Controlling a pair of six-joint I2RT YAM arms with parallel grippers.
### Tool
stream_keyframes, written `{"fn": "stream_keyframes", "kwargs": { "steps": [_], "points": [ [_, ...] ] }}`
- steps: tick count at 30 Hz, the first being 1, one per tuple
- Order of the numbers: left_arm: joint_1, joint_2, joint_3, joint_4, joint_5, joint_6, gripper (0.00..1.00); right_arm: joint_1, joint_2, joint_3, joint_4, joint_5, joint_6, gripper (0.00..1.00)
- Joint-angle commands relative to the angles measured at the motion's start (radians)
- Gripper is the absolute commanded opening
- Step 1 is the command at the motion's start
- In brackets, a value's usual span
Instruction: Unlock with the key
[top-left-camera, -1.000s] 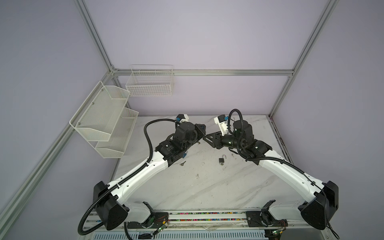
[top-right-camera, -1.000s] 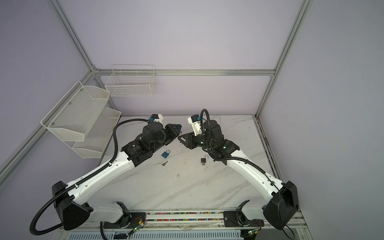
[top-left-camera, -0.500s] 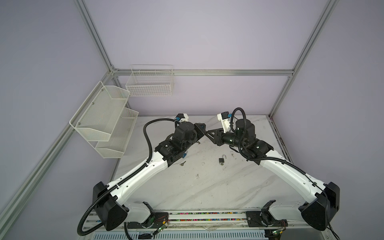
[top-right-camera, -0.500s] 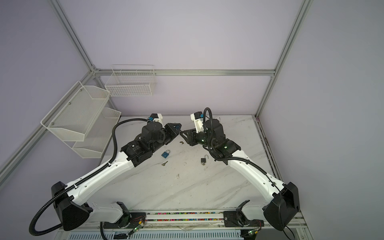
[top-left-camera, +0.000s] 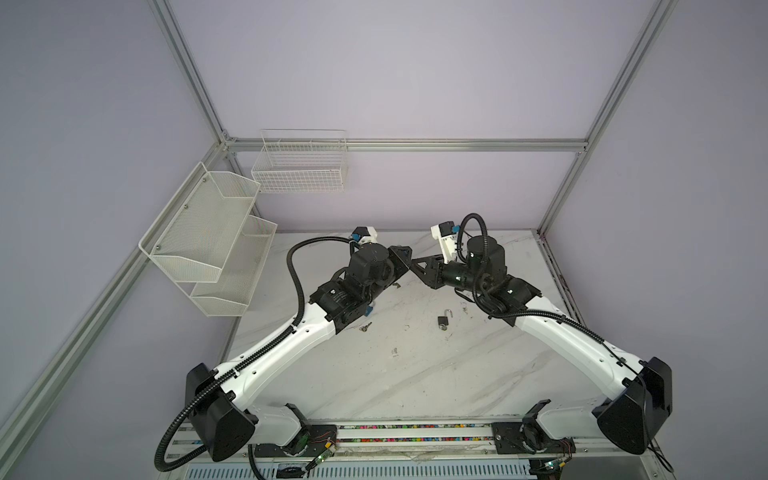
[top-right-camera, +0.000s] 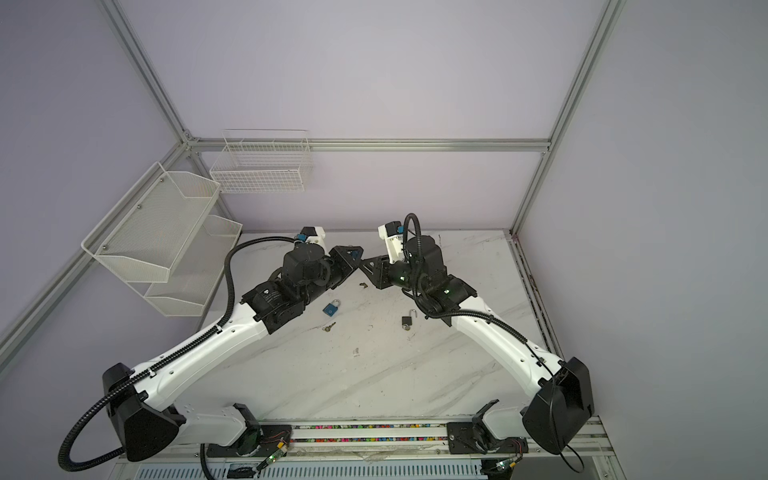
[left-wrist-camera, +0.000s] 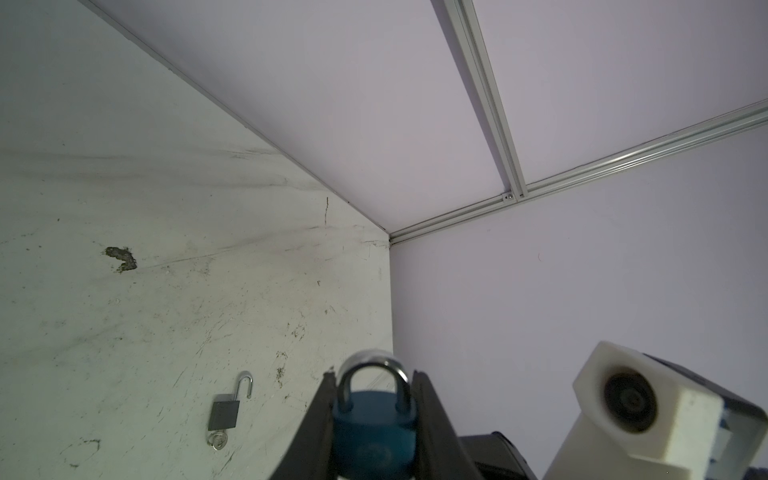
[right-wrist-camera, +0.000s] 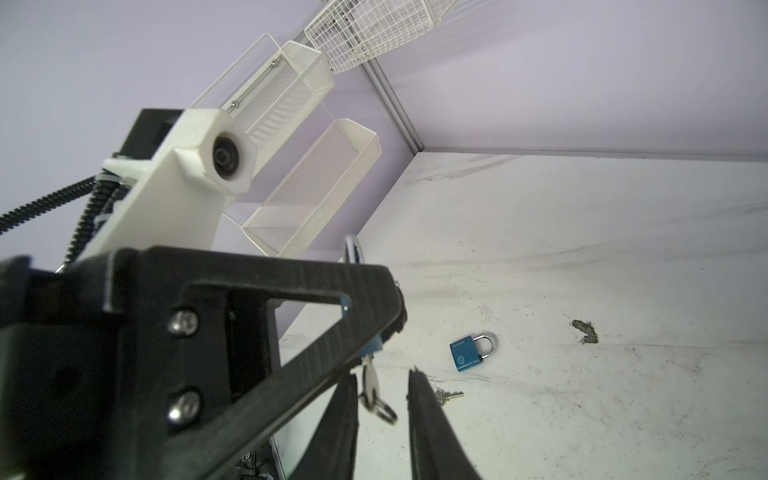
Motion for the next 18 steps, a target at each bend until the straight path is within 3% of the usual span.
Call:
{"fn": "stream_keyframes", "kwargs": {
  "steps": [1, 18],
  "points": [
    [0.003, -0.025, -0.020, 0.061, 0.006, 0.025, 0.06, -0.003, 0.004, 0.031, 0.030, -0.007, -0.009, 0.28],
    [0.002, -0.049, -0.051, 0.124, 0.065, -0.010, 0.06, -0.003, 0.007, 0.015, 0.073, -0.071, 0.045, 0.04]
  ]
}}
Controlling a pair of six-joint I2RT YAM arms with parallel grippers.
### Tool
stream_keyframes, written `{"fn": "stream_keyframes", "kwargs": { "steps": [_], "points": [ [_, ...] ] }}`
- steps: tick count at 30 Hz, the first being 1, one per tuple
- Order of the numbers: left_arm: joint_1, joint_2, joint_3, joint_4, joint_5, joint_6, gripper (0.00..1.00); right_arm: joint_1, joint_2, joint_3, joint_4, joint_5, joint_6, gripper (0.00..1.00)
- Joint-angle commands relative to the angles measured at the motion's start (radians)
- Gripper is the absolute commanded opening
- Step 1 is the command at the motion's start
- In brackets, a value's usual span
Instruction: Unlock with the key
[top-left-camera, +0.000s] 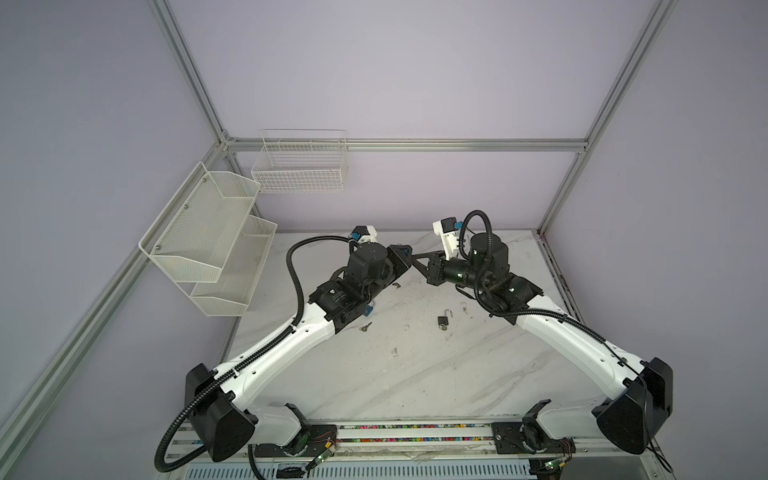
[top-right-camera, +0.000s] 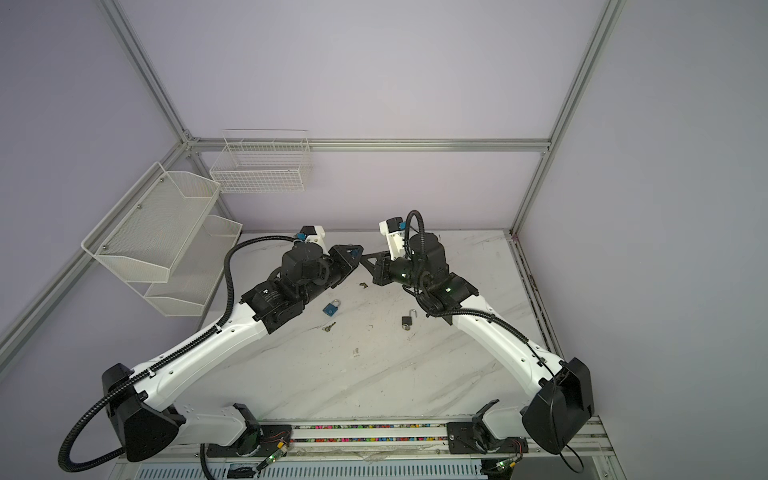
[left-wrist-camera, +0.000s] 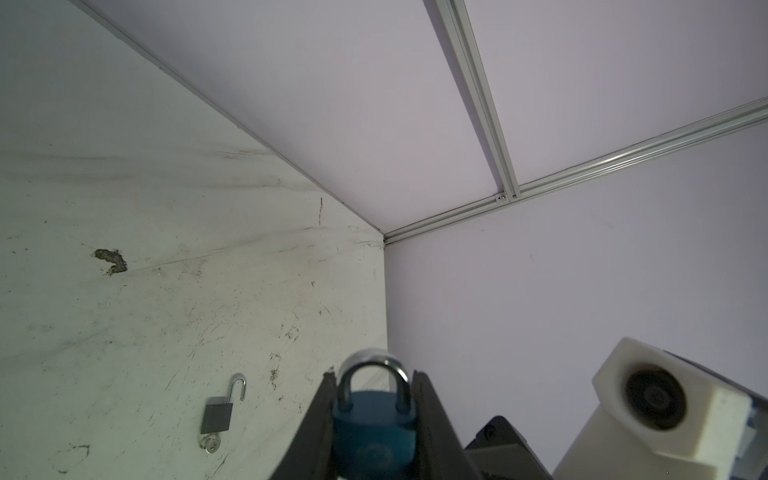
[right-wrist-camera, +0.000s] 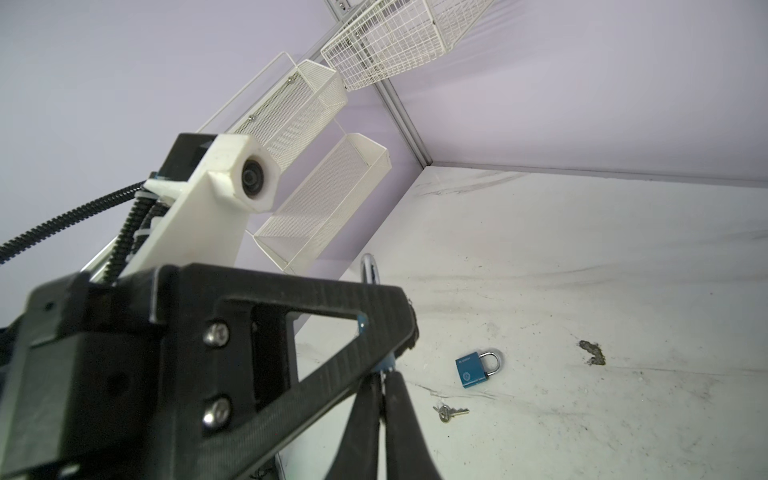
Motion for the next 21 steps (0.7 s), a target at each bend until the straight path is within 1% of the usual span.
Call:
{"fn": "stream_keyframes", "kwargs": {
  "steps": [1, 4, 8, 11, 14, 15, 17, 21],
  "points": [
    [-0.002, -0.047, -0.051, 0.107, 0.050, -0.008, 0.06, 0.004, 0.005, 0.009, 0.042, -0.057, 0.043, 0.03],
    [-0.003, -0.059, -0.082, 0.145, 0.057, -0.014, 0.06, 0.004, 0.005, -0.007, 0.081, -0.080, 0.112, 0.00],
    [0.002, -0.084, -0.135, 0.205, 0.050, -0.021, 0.07, 0.004, 0.001, -0.038, 0.129, -0.105, 0.213, 0.00],
    [0.007, -0.093, -0.173, 0.265, 0.079, -0.041, 0.07, 0.004, -0.005, -0.060, 0.171, -0.115, 0.300, 0.00],
    [0.012, -0.092, -0.203, 0.330, 0.112, -0.057, 0.06, 0.004, -0.006, -0.095, 0.270, -0.145, 0.428, 0.00],
    [0.011, -0.093, -0.210, 0.339, 0.118, -0.061, 0.07, 0.004, -0.009, -0.120, 0.344, -0.161, 0.505, 0.00],
    [0.015, -0.098, -0.222, 0.345, 0.123, -0.064, 0.07, 0.003, -0.016, -0.145, 0.424, -0.178, 0.591, 0.00],
    [0.021, -0.107, -0.246, 0.366, 0.123, -0.075, 0.07, 0.004, -0.034, -0.165, 0.467, -0.166, 0.678, 0.00]
  ]
}}
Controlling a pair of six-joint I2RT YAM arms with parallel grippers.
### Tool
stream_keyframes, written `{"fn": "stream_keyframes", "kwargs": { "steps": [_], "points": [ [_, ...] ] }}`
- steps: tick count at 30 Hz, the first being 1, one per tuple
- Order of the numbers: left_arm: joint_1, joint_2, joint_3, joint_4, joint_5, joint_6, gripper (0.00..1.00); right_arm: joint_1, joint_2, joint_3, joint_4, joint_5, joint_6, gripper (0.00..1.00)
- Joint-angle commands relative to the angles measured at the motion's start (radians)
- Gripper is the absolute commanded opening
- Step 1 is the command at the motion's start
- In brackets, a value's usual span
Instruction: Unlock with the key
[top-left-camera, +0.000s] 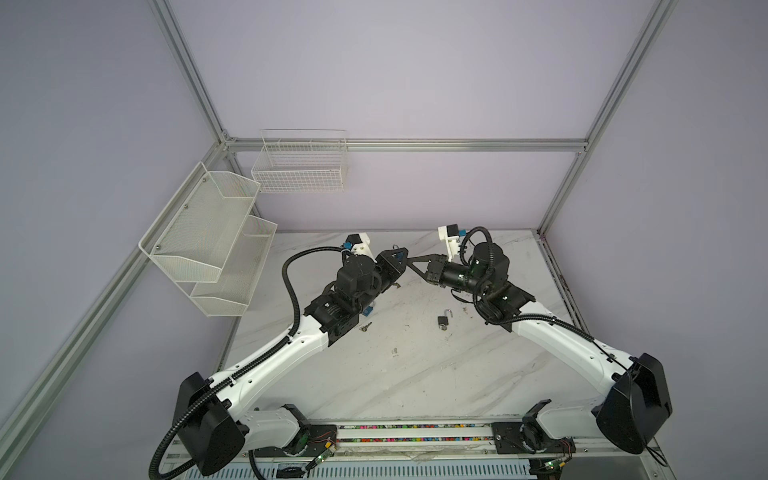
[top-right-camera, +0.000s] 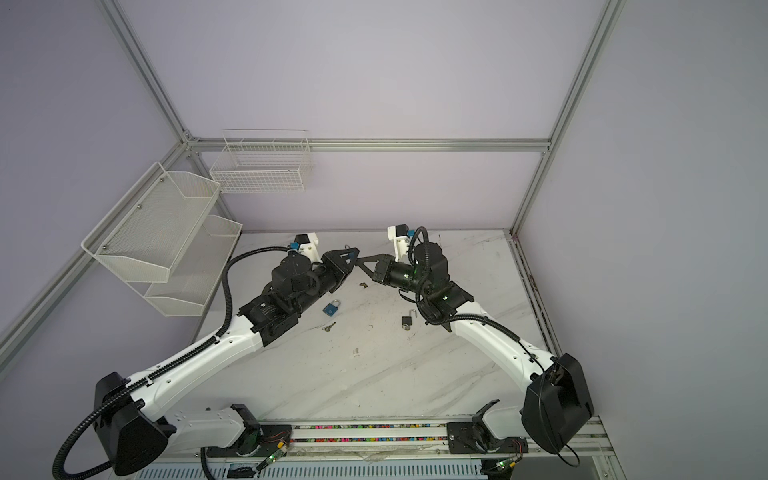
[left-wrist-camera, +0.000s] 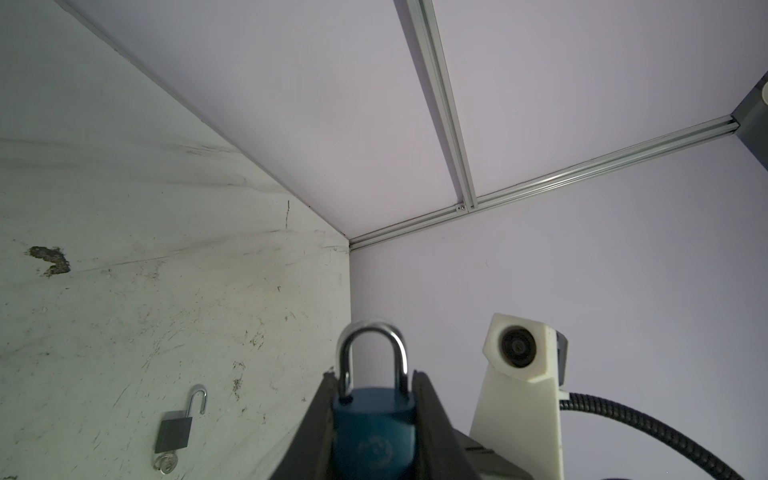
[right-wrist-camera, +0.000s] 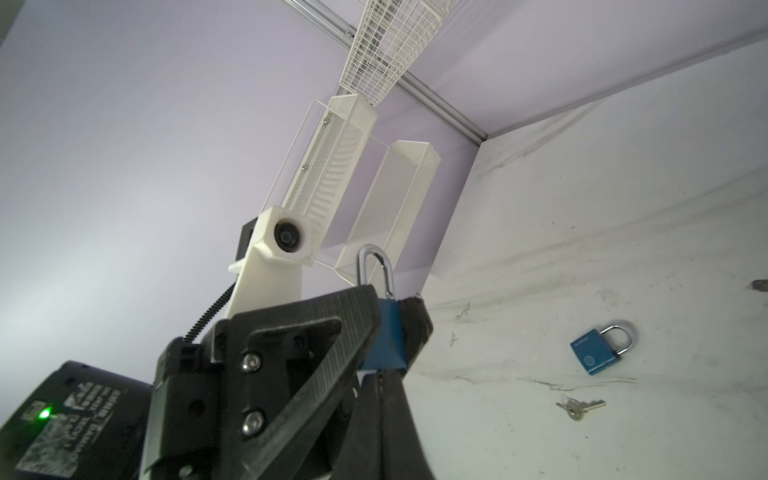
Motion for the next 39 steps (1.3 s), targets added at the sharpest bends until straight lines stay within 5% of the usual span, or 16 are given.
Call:
{"fn": "stream_keyframes", "kwargs": {
  "steps": [1, 4, 7, 12, 18, 24, 39],
  "points": [
    [-0.004, -0.023, -0.038, 0.108, 0.065, -0.011, 0.07, 0.017, -0.036, -0.001, 0.130, -0.055, 0.147, 0.00],
    [0.007, -0.017, -0.016, 0.077, 0.068, 0.021, 0.06, 0.017, -0.049, 0.044, -0.052, 0.002, -0.002, 0.00],
    [0.025, -0.028, 0.023, -0.025, 0.050, 0.123, 0.06, 0.017, -0.074, 0.076, -0.206, 0.082, -0.130, 0.25],
    [0.038, -0.062, 0.035, -0.176, -0.004, 0.431, 0.04, 0.014, -0.108, 0.132, -0.427, 0.211, -0.352, 0.41],
    [0.038, -0.115, -0.141, -0.031, 0.081, 0.835, 0.00, 0.013, -0.063, 0.283, -0.690, 0.267, -0.544, 0.51],
    [0.037, -0.121, -0.296, 0.149, 0.128, 1.053, 0.00, 0.012, 0.007, 0.449, -0.934, 0.334, -0.671, 0.57],
    [0.031, -0.030, -0.378, 0.401, 0.204, 1.145, 0.00, 0.078, 0.256, 0.687, -1.101, 0.358, -0.723, 0.62]
  ]
}}
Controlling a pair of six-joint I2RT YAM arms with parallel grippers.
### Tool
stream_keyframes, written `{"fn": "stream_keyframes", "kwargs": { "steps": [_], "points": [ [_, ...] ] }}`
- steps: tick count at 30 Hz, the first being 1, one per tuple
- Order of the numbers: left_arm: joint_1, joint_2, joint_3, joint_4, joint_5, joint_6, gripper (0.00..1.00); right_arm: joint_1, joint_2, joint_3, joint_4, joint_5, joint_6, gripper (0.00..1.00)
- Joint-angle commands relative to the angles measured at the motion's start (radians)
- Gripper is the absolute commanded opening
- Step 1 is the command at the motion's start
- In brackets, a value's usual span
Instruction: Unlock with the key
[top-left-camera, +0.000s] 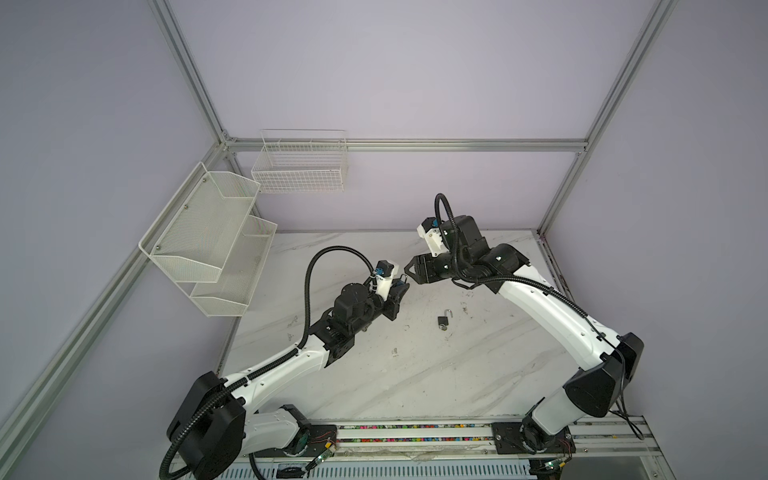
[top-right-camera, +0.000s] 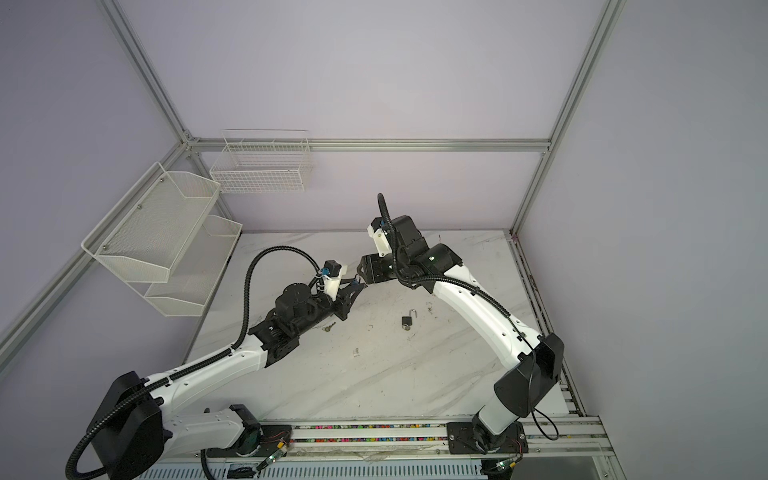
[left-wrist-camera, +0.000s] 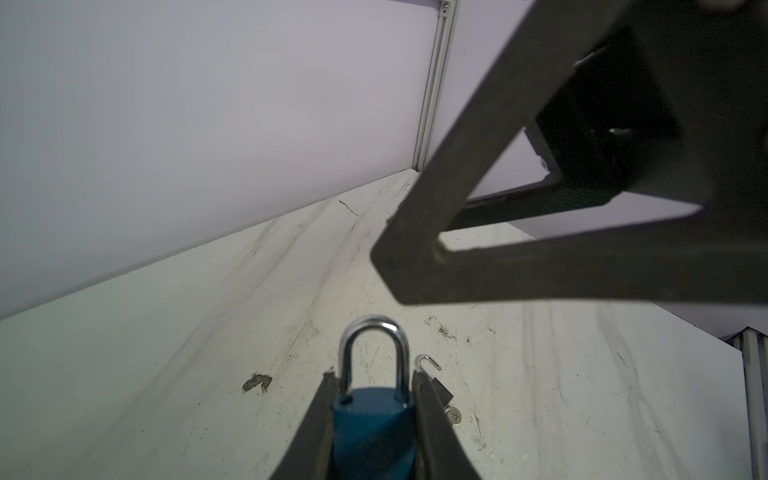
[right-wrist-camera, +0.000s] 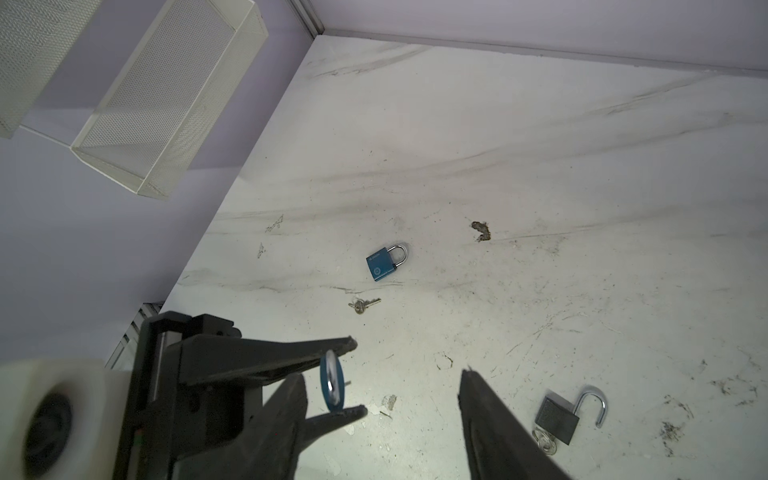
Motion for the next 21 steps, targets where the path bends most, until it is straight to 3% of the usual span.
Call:
{"fn": "stream_keyframes", "kwargs": {
  "steps": [1, 21],
  "points": [
    [-0.005, -0.001, -0.035, 0.114, 0.023, 0.036, 0.00, 0.012, 0.019, 0.063, -0.058, 0.037, -0.029, 0.62],
    [-0.009, -0.016, -0.056, 0.122, 0.025, 0.064, 0.00, 0.020, 0.156, 0.221, -0.258, 0.173, -0.056, 0.61]
  ]
}}
